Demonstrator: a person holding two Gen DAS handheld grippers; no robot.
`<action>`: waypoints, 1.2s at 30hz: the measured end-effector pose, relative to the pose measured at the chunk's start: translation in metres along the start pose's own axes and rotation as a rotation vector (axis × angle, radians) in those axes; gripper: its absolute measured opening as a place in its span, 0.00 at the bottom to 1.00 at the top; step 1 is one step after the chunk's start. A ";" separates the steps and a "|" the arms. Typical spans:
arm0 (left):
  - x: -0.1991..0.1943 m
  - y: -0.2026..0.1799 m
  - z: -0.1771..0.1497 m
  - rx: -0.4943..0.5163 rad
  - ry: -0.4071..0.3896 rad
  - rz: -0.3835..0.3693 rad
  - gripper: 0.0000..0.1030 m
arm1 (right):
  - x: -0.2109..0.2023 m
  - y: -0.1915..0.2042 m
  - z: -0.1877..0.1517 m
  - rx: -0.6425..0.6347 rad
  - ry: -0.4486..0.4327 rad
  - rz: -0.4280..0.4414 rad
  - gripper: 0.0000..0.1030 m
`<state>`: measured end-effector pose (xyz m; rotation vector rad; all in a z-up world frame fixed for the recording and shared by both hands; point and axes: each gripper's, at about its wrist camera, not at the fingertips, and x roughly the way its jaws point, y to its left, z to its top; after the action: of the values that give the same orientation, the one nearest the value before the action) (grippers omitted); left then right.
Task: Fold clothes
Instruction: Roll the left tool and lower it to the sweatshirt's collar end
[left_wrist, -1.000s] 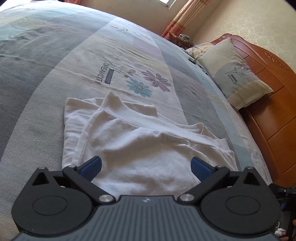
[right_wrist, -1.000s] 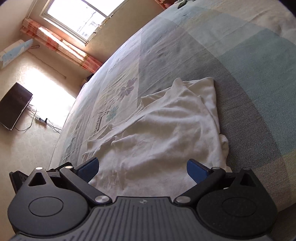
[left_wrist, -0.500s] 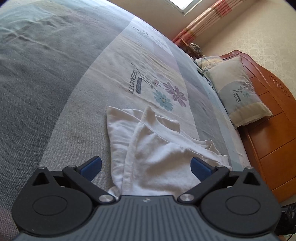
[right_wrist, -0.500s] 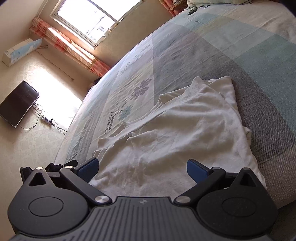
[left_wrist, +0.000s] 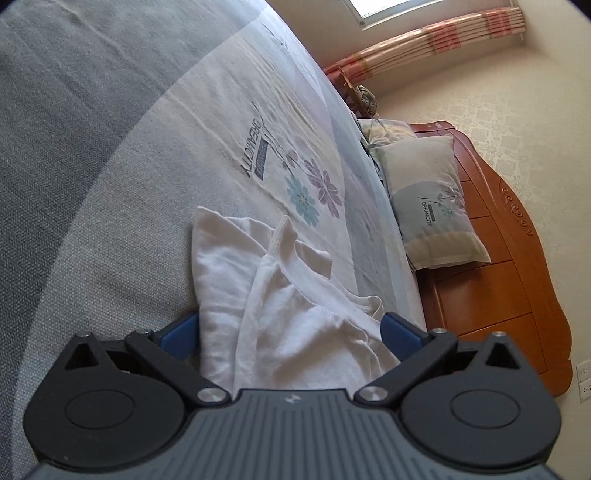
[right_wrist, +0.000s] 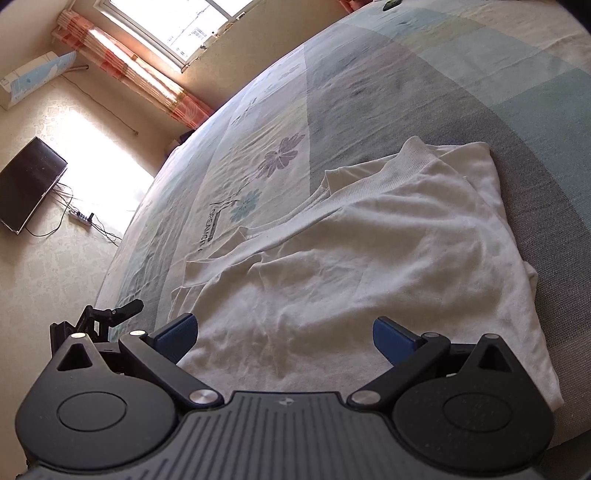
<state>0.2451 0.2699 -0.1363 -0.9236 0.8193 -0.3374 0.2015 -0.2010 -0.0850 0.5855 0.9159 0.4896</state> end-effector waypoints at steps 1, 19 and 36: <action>0.002 0.000 0.002 0.000 0.002 -0.004 0.99 | 0.001 0.001 0.000 0.000 0.002 0.002 1.00; 0.011 -0.012 -0.005 -0.005 0.138 -0.013 0.99 | -0.012 0.010 -0.001 -0.032 0.007 0.018 1.00; 0.032 -0.016 -0.002 0.039 0.293 -0.111 0.99 | -0.011 0.037 -0.008 -0.141 0.057 -0.006 1.00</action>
<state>0.2663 0.2409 -0.1394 -0.8964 1.0272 -0.5930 0.1843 -0.1785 -0.0583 0.4430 0.9286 0.5632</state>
